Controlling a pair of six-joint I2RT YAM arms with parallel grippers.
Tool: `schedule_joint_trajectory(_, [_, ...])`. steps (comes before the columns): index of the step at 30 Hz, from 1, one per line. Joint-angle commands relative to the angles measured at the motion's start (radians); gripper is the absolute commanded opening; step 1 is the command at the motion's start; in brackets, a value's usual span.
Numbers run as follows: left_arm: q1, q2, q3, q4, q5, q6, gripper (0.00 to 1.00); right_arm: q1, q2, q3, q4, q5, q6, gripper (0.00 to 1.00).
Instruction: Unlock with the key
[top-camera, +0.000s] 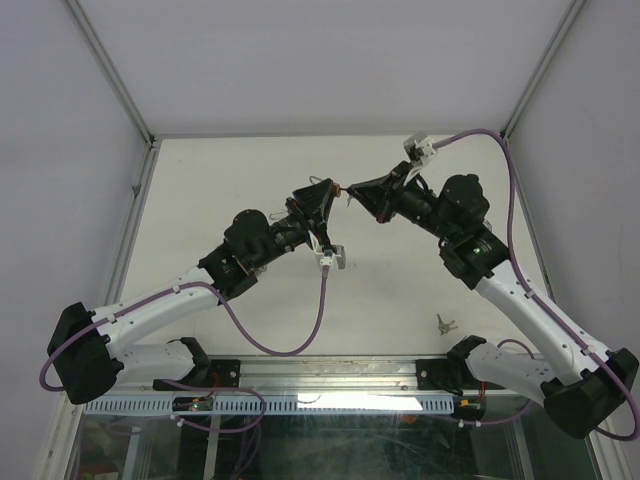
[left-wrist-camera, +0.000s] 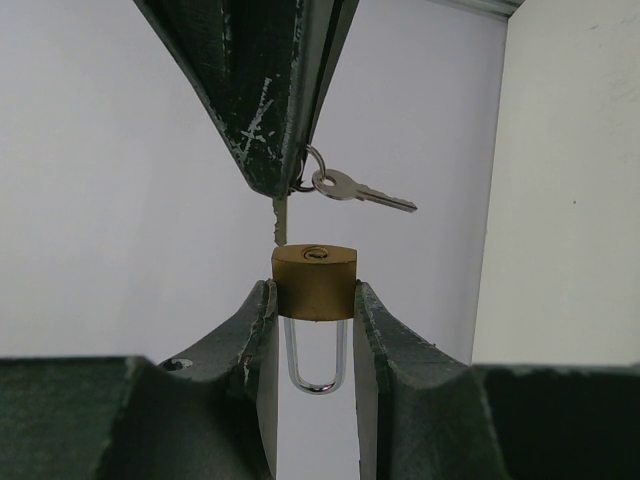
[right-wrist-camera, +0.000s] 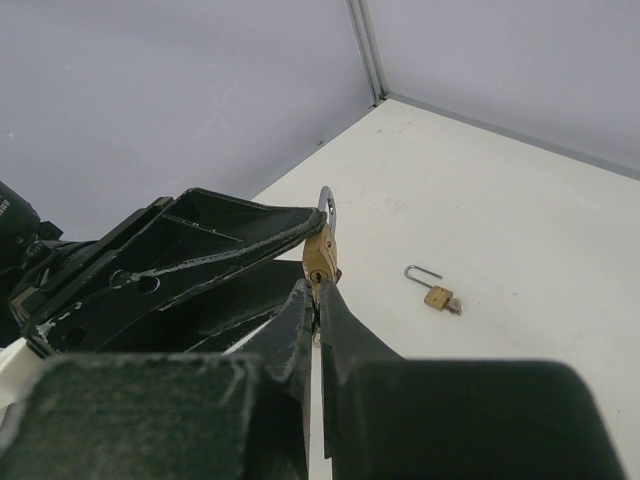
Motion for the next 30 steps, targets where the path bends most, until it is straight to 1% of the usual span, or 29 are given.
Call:
schedule_joint_trajectory(1, [-0.009, -0.009, 0.045, 0.050, -0.005, -0.005, 0.00, 0.003, 0.000, 0.000, 0.056, 0.016, 0.011, 0.00])
schedule_joint_trajectory(12, [-0.009, -0.013, 0.041, 0.052, -0.009, -0.005, 0.00, 0.009, 0.005, -0.015, 0.040, 0.040, -0.005, 0.00])
schedule_joint_trajectory(30, [-0.009, 0.003, 0.053, 0.041, -0.016, 0.012, 0.00, 0.019, 0.018, -0.015, 0.068, 0.050, -0.001, 0.00])
